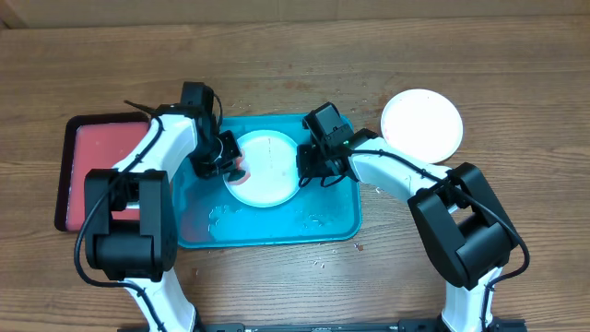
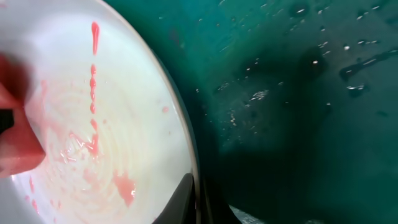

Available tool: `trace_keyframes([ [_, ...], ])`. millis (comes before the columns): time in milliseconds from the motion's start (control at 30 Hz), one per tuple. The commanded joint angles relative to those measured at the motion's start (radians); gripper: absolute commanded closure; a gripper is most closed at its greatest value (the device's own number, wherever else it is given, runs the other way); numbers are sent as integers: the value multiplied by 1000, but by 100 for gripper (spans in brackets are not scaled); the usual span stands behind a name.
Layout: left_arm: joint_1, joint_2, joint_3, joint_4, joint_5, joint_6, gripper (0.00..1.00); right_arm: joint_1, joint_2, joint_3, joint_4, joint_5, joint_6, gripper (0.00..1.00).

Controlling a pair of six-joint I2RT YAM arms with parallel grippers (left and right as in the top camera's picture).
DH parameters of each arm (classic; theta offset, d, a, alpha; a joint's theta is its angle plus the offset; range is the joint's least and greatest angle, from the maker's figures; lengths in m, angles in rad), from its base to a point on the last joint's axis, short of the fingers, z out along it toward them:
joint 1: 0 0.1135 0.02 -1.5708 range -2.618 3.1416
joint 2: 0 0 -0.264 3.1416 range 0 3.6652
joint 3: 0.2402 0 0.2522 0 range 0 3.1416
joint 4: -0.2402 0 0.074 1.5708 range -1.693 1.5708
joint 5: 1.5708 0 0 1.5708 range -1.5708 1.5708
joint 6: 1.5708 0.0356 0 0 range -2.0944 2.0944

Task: Clean dirty plates on tray and stack at the side
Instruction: 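Scrub the second white plate with the sponge, right gripper holding it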

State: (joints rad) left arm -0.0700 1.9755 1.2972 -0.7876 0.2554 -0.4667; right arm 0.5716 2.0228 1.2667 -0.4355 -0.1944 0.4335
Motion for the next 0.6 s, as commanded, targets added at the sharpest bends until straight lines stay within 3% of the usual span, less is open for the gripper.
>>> trace_keyframes([
  [0,-45,20,26,45,106,48,96,-13,17,-17,-9,37,-11,96],
  [333,-244,49,26,238,87,-19,96,-8,17,-17,-2,37,-10,96],
  [567,-236,87,26,236,13,-53,96,-8,17,-17,-19,37,-11,96],
])
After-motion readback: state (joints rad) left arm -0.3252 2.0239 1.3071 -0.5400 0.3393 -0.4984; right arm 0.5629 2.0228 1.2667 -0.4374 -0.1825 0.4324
